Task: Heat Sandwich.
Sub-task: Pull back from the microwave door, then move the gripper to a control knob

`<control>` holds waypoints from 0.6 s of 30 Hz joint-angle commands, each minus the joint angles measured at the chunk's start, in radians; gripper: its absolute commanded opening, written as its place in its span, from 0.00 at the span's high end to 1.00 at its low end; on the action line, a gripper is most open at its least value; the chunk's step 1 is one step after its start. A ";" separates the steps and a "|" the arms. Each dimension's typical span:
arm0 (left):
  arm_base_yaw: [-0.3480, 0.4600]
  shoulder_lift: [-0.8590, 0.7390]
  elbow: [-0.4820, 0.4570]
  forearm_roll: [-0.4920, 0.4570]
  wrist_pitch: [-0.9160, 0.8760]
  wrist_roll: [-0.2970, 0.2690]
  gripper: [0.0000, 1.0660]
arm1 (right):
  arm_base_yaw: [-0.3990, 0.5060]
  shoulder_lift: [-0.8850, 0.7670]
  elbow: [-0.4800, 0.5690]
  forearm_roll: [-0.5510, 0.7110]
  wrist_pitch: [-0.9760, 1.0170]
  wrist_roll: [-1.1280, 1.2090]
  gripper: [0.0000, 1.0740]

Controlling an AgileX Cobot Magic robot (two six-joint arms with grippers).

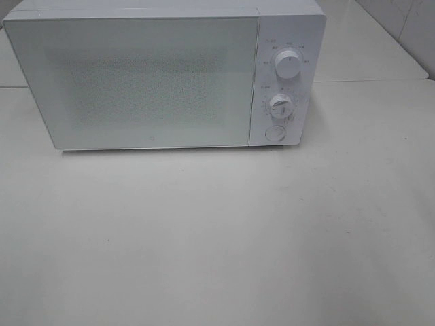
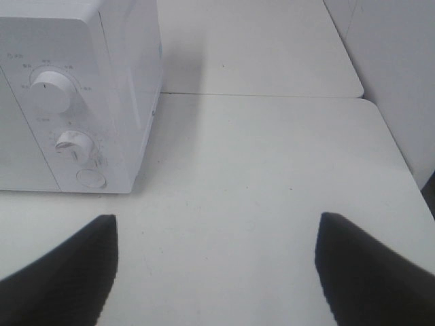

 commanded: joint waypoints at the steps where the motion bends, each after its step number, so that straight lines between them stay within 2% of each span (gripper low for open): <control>1: 0.000 -0.027 0.002 -0.002 -0.009 -0.004 0.08 | -0.006 0.067 0.020 0.005 -0.112 -0.011 0.29; 18: 0.000 -0.027 0.002 -0.002 -0.009 -0.004 0.08 | -0.006 0.393 0.022 0.001 -0.559 0.043 0.29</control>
